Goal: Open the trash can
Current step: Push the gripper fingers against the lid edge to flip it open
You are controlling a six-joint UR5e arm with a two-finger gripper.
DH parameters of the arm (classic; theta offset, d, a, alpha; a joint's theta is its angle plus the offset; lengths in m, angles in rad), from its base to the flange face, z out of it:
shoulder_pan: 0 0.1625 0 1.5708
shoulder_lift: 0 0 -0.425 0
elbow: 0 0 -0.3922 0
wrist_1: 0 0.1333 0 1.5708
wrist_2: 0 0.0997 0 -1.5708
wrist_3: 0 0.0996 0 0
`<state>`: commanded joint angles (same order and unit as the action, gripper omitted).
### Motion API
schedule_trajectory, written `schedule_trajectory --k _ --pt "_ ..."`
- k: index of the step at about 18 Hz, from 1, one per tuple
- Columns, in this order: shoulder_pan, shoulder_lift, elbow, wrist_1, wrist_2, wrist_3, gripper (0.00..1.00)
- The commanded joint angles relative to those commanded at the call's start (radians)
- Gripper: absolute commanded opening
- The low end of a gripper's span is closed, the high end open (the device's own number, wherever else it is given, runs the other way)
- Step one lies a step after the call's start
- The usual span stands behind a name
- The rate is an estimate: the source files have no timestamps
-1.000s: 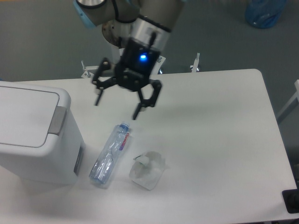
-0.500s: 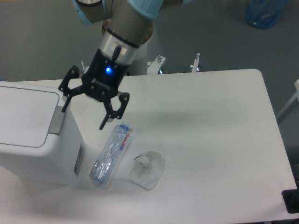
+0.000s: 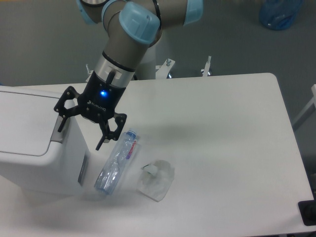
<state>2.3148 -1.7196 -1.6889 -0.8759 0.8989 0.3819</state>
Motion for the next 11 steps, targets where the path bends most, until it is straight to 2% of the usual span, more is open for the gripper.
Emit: schedule_trajectory --k 11 --pt "0.0 -0.005 -0.003 0.0 0.017 -0.005 1.0"
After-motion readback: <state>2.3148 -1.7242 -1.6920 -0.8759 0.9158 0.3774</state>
